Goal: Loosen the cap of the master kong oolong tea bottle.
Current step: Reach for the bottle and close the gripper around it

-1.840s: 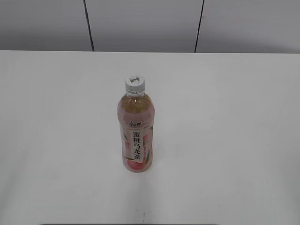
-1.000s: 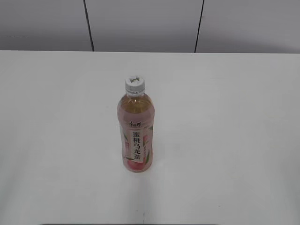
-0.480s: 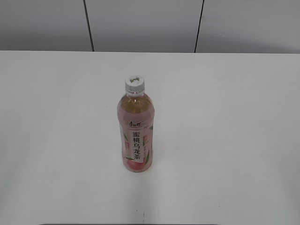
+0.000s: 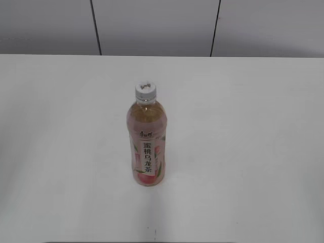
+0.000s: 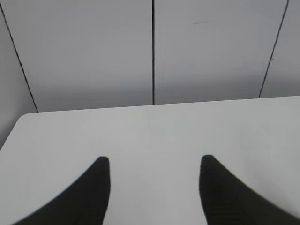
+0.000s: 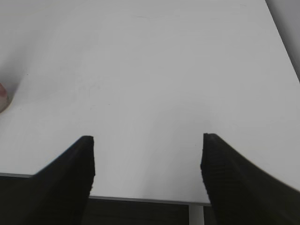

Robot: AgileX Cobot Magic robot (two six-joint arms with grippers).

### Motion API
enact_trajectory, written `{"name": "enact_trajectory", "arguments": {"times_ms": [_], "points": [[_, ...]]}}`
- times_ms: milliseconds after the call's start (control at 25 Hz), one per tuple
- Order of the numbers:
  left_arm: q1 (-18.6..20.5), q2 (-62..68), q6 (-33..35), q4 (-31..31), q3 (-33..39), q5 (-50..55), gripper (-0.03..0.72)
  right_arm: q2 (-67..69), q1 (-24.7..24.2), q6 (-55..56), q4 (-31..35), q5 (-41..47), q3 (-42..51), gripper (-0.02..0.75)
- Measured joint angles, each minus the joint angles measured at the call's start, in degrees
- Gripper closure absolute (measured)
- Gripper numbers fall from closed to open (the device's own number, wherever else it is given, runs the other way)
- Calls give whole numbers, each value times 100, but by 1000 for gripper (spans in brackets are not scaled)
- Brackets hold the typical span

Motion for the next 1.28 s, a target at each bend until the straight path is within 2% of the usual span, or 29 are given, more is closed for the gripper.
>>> {"name": "enact_trajectory", "arguments": {"times_ms": [360, 640, 800, 1040, 1160, 1280], "points": [[0, 2427, 0, -441, 0, -2839, 314, 0, 0, 0, 0, 0, 0, 202], [-5, 3711, -17, -451, 102, -4621, 315, 0, 0, 0, 0, 0, 0, 202], [-5, 4455, -413, -385, 182, -5577, 315, 0, 0, 0, 0, 0, 0, 202], [-195, 5701, -1194, 636, 182, -6842, 315, 0, 0, 0, 0, 0, 0, 202], [-422, 6117, -1307, 1152, 202, -7130, 315, 0, 0, 0, 0, 0, 0, 202], [-625, 6247, -1341, 1490, 535, -7692, 315, 0, 0, 0, 5, 0, 0, 202]]}}
